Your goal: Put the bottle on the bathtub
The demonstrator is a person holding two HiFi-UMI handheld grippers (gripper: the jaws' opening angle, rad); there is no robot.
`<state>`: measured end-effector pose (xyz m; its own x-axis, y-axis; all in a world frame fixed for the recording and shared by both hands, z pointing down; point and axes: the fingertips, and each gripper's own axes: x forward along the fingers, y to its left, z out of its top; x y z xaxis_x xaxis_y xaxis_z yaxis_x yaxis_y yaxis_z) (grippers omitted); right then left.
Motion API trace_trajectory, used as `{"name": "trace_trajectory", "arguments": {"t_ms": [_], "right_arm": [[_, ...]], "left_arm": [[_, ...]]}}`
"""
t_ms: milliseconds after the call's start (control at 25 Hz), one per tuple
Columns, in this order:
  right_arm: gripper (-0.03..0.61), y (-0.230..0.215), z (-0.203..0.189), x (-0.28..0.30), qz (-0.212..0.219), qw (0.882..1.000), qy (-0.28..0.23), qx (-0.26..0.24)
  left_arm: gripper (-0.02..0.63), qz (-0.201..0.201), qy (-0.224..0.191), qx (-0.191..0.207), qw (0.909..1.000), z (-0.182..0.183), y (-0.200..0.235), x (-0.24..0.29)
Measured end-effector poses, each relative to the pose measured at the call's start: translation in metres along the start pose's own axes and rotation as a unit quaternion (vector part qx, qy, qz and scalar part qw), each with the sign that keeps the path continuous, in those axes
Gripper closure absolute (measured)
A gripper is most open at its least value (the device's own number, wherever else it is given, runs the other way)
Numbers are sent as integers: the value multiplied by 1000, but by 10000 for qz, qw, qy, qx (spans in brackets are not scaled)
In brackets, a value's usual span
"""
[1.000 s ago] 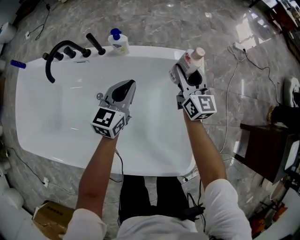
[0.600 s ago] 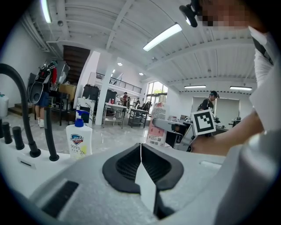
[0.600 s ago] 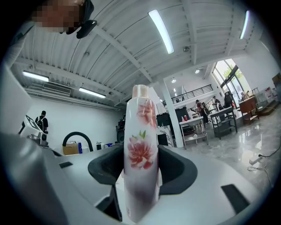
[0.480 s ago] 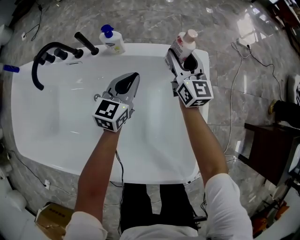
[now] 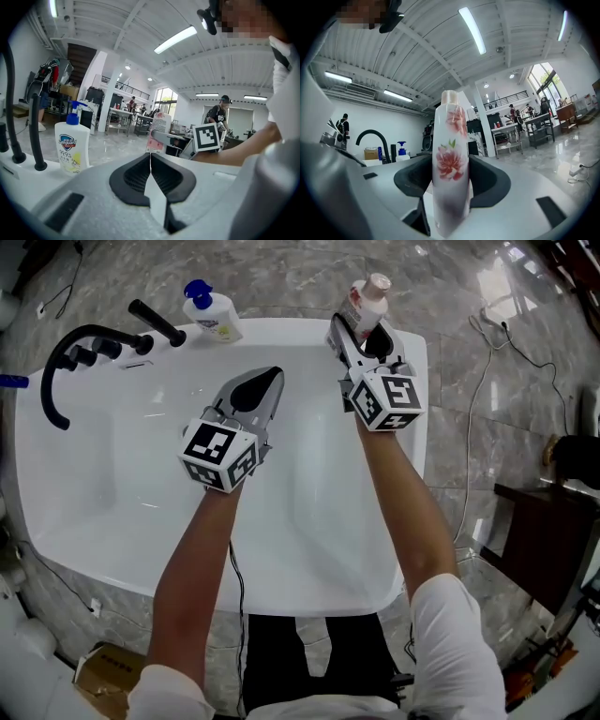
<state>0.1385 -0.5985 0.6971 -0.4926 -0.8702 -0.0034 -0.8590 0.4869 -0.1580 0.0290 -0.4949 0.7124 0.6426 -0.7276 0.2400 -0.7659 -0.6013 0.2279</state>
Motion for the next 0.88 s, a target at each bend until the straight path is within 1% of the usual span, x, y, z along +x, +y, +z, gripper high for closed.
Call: {"name": "trace_trajectory", "arguments": {"t_ms": [200, 400, 600, 800, 880], "right_arm": [[347, -7, -13, 16, -41, 9999, 26, -109], [347, -13, -22, 30, -123, 9999, -60, -93], [347, -11, -33, 38, -54, 9992, -28, -384], [347, -9, -42, 38, -84, 9990, -59, -427], [347, -5, -43, 37, -81, 9984, -80, -548]], "left_arm": [[594, -146, 109, 115, 9998, -14, 3, 8], [594, -163, 53, 110, 9998, -17, 8, 13], [594, -182, 67, 89, 9998, -24, 9, 11], [594, -167, 15, 28, 9999, -28, 13, 7], [594, -203, 1, 72, 9998, -28, 11, 6]]}}
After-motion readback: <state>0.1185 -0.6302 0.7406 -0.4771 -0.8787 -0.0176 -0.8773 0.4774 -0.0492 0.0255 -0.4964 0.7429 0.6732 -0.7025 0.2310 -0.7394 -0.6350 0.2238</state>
